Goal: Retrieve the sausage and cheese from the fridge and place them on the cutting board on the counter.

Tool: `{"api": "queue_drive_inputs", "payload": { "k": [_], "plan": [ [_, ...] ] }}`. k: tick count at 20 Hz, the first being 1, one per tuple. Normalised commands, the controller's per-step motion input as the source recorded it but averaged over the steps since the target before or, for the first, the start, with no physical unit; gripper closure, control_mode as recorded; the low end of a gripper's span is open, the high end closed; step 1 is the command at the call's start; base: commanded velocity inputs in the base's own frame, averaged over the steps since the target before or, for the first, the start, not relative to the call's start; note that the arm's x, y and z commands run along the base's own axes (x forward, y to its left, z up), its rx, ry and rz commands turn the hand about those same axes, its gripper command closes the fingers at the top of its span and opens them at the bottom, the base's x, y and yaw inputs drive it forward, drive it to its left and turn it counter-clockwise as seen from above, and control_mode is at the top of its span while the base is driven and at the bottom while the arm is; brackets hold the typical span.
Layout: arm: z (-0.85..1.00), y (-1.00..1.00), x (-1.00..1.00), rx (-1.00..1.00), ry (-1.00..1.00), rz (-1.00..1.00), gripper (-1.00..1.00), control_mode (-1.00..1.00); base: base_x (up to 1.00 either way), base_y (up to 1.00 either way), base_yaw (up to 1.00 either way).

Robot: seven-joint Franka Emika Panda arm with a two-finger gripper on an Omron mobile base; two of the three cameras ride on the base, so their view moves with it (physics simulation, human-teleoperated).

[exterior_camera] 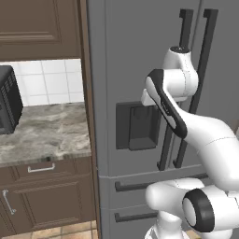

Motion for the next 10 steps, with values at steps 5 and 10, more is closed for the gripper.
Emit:
{"api": "queue_drive_inputs", "payload": {
  "k": [5,10],
  "plan": [
    [0.00,0.00,0.00,0.00,0.00,0.00,-1.00,1.00,-0.06,-0.04,0.00],
    [0.00,0.00,0.00,0.00,0.00,0.00,-1.00,1.00,-0.36,-0.43,0.00]
  ]
}}
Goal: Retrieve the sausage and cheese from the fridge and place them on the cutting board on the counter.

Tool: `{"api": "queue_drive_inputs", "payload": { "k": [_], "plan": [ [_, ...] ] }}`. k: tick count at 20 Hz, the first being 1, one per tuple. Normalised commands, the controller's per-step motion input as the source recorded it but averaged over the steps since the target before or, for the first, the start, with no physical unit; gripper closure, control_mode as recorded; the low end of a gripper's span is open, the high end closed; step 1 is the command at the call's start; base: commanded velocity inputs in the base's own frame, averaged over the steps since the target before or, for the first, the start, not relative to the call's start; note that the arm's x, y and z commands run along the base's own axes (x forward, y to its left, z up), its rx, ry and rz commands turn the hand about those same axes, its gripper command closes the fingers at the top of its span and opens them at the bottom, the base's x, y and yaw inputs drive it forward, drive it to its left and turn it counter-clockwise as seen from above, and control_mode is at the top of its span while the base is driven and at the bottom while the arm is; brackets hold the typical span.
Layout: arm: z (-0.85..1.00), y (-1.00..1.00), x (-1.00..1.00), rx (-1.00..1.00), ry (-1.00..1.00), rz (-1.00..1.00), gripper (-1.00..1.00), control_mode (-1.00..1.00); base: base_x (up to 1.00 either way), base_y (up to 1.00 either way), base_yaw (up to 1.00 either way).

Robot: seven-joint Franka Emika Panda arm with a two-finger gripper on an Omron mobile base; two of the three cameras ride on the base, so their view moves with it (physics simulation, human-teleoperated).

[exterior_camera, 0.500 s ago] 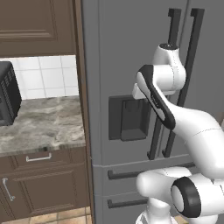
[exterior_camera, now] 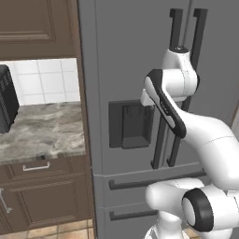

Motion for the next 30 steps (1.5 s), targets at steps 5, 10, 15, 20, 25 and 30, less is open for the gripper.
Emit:
{"api": "queue_drive_inputs", "payload": {
  "k": [5,10,15,20,25,30],
  "plan": [
    [0.00,0.00,0.00,0.00,0.00,0.00,-1.00,1.00,-0.61,-0.43,0.00],
    [0.00,0.00,0.00,0.00,0.00,0.00,-1.00,1.00,-0.62,-0.13,0.00],
    [0.00,0.00,0.00,0.00,0.00,0.00,-1.00,1.00,-0.32,0.00,0.00],
    [-0.01,0.00,0.02,0.01,-0.04,-0.02,-1.00,-1.00,0.00,0.00,0.00],
    [-0.01,-0.01,0.00,0.03,-0.29,-0.11,-1.00,-1.00,0.00,0.00,0.00],
    [0.00,-0.37,0.14,0.04,-0.06,-0.09,-1.00,-1.00,0.00,0.00,0.00]
  ]
}}
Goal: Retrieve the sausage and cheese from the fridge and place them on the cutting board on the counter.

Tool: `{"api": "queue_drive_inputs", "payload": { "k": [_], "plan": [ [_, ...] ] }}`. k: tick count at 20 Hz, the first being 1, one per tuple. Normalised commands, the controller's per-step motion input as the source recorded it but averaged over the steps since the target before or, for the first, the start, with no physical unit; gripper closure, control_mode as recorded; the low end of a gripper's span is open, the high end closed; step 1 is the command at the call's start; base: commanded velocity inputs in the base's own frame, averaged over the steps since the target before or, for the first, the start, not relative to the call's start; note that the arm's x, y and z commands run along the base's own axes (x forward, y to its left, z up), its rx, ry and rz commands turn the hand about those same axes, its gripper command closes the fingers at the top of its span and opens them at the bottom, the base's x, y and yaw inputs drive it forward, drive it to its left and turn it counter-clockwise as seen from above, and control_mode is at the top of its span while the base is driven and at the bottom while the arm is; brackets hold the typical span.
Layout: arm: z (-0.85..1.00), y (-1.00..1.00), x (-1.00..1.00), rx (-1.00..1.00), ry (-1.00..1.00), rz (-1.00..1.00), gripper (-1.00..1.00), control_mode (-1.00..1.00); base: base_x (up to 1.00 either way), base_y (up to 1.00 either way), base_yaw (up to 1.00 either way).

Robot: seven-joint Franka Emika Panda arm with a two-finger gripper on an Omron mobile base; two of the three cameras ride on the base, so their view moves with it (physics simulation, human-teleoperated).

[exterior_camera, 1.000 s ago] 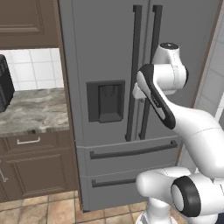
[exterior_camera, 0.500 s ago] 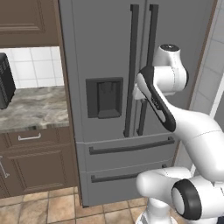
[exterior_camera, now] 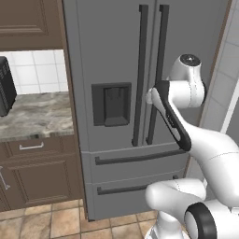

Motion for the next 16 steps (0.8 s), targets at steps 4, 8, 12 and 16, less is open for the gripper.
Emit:
{"api": "queue_drive_inputs", "payload": {
  "k": [4,8,12,16],
  "plan": [
    [0.07,-0.26,-0.02,0.04,-0.24,-0.04,-1.00,-1.00,0.00,0.00,0.00],
    [0.25,-0.12,0.00,0.00,-0.21,0.00,-1.00,-1.00,0.00,0.00,0.00],
    [0.15,-0.03,0.02,0.00,-0.14,0.03,-1.00,-1.00,0.00,0.00,0.00],
    [0.05,-0.08,0.15,0.00,-0.14,0.10,-1.00,-1.00,0.00,0.00,0.00]
  ]
}}
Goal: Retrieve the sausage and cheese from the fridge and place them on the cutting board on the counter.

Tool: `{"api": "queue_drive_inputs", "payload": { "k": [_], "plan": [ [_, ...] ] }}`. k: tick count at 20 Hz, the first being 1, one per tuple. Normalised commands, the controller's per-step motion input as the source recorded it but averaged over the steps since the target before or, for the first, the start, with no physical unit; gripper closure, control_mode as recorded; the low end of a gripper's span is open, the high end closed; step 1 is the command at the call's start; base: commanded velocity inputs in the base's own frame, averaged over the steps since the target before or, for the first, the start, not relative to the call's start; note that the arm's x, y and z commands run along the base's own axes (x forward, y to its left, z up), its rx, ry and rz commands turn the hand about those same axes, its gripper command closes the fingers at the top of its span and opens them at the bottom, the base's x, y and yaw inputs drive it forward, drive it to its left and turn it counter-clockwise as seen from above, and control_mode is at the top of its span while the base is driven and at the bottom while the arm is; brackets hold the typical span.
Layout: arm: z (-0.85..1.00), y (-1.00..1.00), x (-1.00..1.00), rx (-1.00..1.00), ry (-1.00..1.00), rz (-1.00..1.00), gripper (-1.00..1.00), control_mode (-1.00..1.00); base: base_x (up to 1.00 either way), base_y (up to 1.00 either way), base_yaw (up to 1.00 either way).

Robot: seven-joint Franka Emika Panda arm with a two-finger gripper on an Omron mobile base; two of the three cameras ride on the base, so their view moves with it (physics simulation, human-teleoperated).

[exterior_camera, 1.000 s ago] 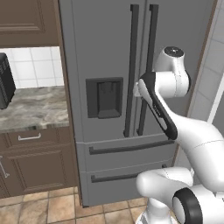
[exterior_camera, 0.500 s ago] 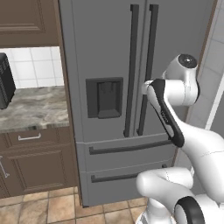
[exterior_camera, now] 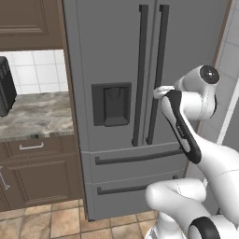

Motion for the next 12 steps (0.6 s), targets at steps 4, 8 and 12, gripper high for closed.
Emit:
{"api": "queue_drive_inputs", "payload": {
  "k": [4,8,12],
  "plan": [
    [0.04,-0.15,0.35,0.00,-0.06,0.05,-1.00,-1.00,0.00,0.00,0.00],
    [0.01,-0.01,0.50,0.00,0.00,0.00,-1.00,-1.00,0.00,0.00,0.00],
    [0.04,0.00,0.53,0.00,0.00,0.00,-1.00,-1.00,0.00,0.00,0.00]
  ]
}}
